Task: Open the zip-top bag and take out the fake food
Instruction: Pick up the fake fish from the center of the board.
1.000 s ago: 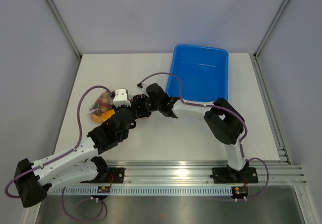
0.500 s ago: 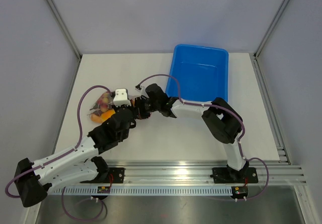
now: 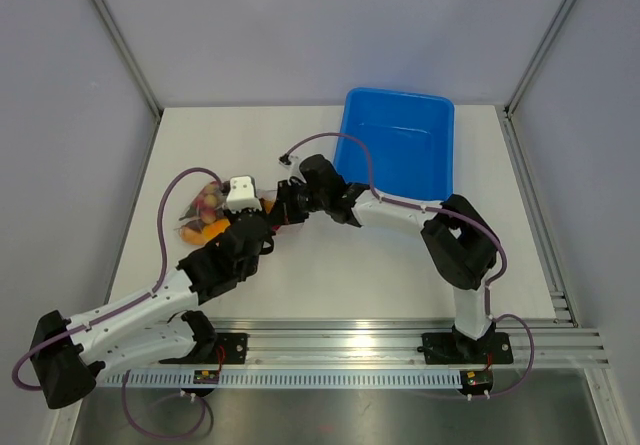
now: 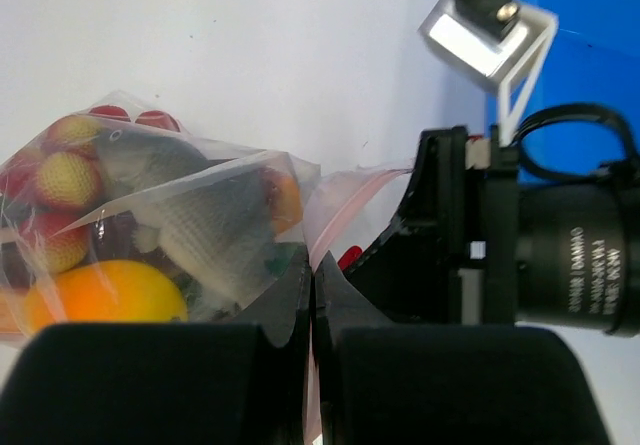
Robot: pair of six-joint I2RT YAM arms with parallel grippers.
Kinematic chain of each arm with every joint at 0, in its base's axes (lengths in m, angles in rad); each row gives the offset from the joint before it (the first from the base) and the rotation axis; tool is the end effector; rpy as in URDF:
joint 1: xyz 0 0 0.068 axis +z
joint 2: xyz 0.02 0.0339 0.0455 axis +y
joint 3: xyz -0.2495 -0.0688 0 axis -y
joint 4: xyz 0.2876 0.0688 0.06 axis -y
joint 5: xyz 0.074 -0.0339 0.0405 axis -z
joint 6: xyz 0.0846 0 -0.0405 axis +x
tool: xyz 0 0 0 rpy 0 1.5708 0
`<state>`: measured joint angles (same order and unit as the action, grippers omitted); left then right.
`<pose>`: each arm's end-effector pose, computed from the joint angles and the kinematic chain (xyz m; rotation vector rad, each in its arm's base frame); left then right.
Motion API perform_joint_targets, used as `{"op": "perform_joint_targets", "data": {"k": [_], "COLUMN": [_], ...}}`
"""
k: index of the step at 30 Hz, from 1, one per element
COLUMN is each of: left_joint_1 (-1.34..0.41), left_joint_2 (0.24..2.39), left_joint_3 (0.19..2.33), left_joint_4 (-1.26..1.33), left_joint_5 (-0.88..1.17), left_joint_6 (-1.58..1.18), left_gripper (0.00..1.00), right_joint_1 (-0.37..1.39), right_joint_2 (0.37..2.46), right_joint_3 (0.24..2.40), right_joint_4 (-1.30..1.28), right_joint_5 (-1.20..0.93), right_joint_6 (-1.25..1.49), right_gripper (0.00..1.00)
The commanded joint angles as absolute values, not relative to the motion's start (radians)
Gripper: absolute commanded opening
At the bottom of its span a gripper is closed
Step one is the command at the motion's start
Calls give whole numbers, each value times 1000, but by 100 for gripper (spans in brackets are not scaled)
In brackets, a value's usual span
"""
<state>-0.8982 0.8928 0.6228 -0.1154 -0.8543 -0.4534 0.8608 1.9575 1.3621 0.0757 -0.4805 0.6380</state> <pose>0.2223 -0.1767 0.2402 -0.1366 1.8167 -0.1152 0.3062 0.4162 0.1589 -0.5875 2.2769 1.3373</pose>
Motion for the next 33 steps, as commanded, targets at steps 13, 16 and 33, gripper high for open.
{"op": "perform_joint_targets", "data": {"k": [13, 16, 33], "left_joint_1": [-870, -825, -716], "left_joint_2": [960, 982, 980], "left_joint_3": [699, 707, 692], "left_joint_4": [-117, -124, -156], "left_joint_5": [-1023, -994, -900], "left_joint_6": [-509, -531, -617], "left_gripper": [0, 0, 0], "right_joint_1": [802, 796, 755], "right_joint_2": [1819, 1804, 1651], "right_joint_3": [1371, 1365, 1286], "right_joint_4": [-34, -35, -11], "right_joint_5": [-465, -471, -505], "right_joint_6": [508, 503, 472], "right_gripper": [0, 0, 0]}}
